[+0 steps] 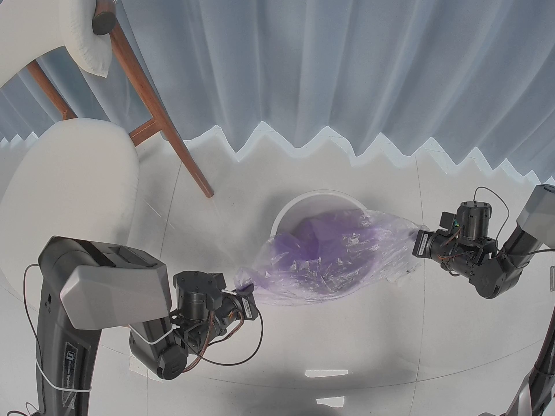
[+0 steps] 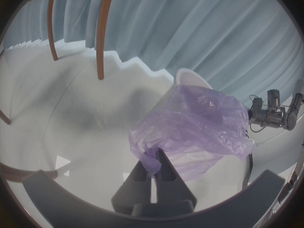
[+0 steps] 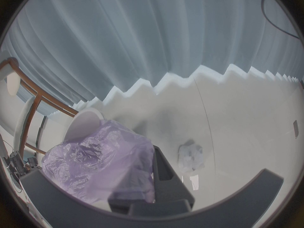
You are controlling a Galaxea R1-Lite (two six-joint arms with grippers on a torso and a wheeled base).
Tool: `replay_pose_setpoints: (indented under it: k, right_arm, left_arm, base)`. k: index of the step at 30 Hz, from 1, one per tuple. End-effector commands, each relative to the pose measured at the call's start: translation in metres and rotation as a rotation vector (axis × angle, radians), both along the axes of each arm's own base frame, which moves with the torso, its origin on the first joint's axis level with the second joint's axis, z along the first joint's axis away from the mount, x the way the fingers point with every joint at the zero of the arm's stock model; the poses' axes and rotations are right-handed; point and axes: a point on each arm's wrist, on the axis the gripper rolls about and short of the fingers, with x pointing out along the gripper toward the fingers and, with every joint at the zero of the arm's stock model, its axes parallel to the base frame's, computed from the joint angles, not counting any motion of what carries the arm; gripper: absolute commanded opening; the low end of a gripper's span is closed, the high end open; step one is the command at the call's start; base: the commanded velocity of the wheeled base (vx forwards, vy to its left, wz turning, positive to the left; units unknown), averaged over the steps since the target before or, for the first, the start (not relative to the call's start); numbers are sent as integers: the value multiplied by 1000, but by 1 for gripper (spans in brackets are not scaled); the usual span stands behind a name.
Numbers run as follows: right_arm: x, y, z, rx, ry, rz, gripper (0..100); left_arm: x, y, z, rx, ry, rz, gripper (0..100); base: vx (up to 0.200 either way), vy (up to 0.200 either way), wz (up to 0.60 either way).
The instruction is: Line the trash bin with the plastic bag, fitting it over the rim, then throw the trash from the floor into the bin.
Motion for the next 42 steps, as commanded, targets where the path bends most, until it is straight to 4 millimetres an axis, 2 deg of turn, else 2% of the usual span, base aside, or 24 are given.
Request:
replay_pose_setpoints:
  k: [1,5,12,13,14,17,20,21,25,28,32,33,34,35,36,37,39,41,42]
  right_arm:
    - [8,0,-1,2,-44,-12,0]
    - [13,1,5,9,-110,-17,0]
    - [13,1,5,-6,-126,-10,0]
    - [12,1,5,-12,-125,-8,100]
    - [12,2,4,-11,-123,-6,100]
    - [9,1,6,-7,-122,-8,100]
    - [-2,0,9,-14,-110,-4,100]
    - [-14,-2,20,-15,-109,4,100]
    - [-28,-2,30,-33,-90,16,100]
    - [-43,-3,48,-38,-79,23,100]
    - [-65,-5,75,-23,-77,60,100]
    - [-65,-5,75,-23,-77,60,100]
    - [-72,-1,81,-8,-59,96,100]
    - [-72,-1,81,-8,-59,96,100]
    - [-76,13,78,19,-19,139,100]
    - [-76,13,78,19,-19,139,100]
    - [-74,33,69,92,41,168,100]
    - [-74,33,69,92,41,168,100]
    - [-67,47,54,145,105,166,100]
  left_arm:
    - [11,0,-6,-15,-38,29,0]
    - [14,0,-3,-29,-62,34,0]
    - [12,-1,-9,-16,-48,33,0]
    - [11,-2,-10,-10,-46,38,0]
    - [10,-3,-10,-6,-46,45,100]
    - [8,-4,-11,9,-49,60,100]
    - [8,-5,-7,6,-76,59,100]
    - [6,-6,-3,-4,-93,51,100]
    - [-4,-2,6,11,-90,32,100]
    - [-11,2,22,-1,-109,9,100]
    - [-26,5,59,-26,-183,-36,100]
    - [-26,5,59,-26,-183,-36,100]
    - [-36,2,76,-58,-215,-98,100]
    - [-36,2,76,-58,-215,-98,100]
    - [-51,1,94,-89,-242,-166,100]
    - [-51,1,94,-89,-242,-166,100]
    - [-63,-2,107,-110,-269,-196,100]
    - [-63,-2,107,-110,-269,-196,100]
    - [-67,-2,118,-128,-300,-201,100]
  base:
    - [0,0,0]
    - [0,0,0]
    - [0,0,0]
    - [0,0,0]
    - [0,0,0]
    - [0,0,0]
    - [0,0,0]
    - [0,0,0]
    - [0,0,0]
    - [0,0,0]
    - [0,0,0]
    - [0,0,0]
    - [0,0,0]
    - [0,0,0]
    - [0,0,0]
    - [0,0,0]
    - [0,0,0]
    - [0,0,0]
    - [0,0,0]
